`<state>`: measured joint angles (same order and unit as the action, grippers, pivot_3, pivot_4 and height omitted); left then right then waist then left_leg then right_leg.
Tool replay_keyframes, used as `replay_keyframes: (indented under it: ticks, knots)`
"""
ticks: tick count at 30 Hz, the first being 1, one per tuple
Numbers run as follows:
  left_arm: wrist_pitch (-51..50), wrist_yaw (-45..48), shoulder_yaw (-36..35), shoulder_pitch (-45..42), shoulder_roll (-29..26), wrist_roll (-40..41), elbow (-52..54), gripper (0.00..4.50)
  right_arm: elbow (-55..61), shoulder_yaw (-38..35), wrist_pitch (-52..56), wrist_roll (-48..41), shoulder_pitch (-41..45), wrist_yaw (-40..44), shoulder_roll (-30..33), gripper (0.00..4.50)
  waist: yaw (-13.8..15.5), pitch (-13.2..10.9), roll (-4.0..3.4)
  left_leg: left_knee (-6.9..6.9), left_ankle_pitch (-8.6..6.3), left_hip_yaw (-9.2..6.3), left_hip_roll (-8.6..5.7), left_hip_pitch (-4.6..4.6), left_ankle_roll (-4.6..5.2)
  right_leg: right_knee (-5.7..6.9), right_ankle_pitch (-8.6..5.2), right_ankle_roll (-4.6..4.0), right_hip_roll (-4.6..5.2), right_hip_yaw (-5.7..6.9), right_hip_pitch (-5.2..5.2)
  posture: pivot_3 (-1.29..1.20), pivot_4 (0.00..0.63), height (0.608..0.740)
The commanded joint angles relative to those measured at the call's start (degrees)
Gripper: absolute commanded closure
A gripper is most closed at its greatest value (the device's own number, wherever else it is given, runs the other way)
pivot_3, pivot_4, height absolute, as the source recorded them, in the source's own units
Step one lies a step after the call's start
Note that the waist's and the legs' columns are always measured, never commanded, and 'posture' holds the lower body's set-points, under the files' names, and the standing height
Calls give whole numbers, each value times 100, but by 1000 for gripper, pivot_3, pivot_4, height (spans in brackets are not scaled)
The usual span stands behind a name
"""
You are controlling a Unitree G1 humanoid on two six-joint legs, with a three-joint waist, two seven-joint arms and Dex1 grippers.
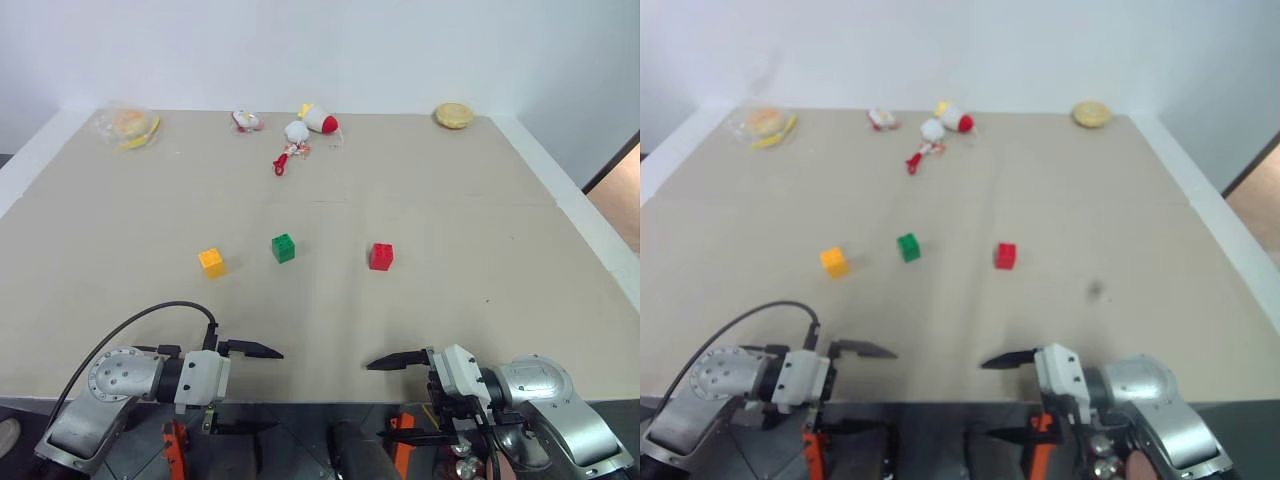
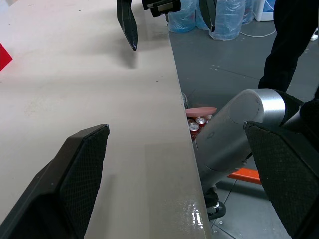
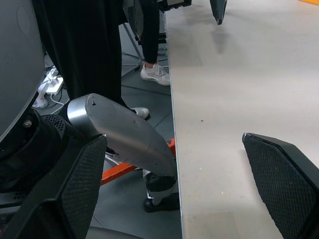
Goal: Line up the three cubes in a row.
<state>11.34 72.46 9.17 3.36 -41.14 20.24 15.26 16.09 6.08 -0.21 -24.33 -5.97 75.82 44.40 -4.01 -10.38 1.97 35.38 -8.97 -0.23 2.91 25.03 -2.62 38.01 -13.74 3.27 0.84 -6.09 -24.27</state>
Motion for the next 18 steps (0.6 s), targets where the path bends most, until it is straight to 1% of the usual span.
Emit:
replay_keyframes:
  ticks: [1,4,12,15,18]
  knots:
    - [257,190,12,95,-89,82,140,38,47,-59,-169,-35,-22,64,-9,0,0,0,0,0,0,0,0,0,0,0,0,0,0,0,0,0,150,736]
    - [347,420,19,171,-166,190,184,38,60,-35,-225,-43,-84,47,-52,0,0,0,0,-2,-9,-1,4,1,0,0,0,1,-4,5,1,0,150,736]
    - [215,460,89,-12,-95,265,225,38,51,-60,-272,-28,-104,-94,-155,0,16,0,0,4,-10,-2,3,0,2,0,-1,3,-3,5,5,0,150,736]
    - [-390,234,-30,-206,-34,661,322,38,91,-173,-318,-66,-155,-347,-302,0,22,0,0,5,-10,-5,3,0,3,1,-1,3,-3,9,6,0,150,736]
    - [-1175,-241,-272,-452,44,1118,435,38,329,-398,-156,-274,-233,-860,-574,0,40,0,0,6,-9,-8,3,1,4,2,0,3,-4,13,9,0,150,736]
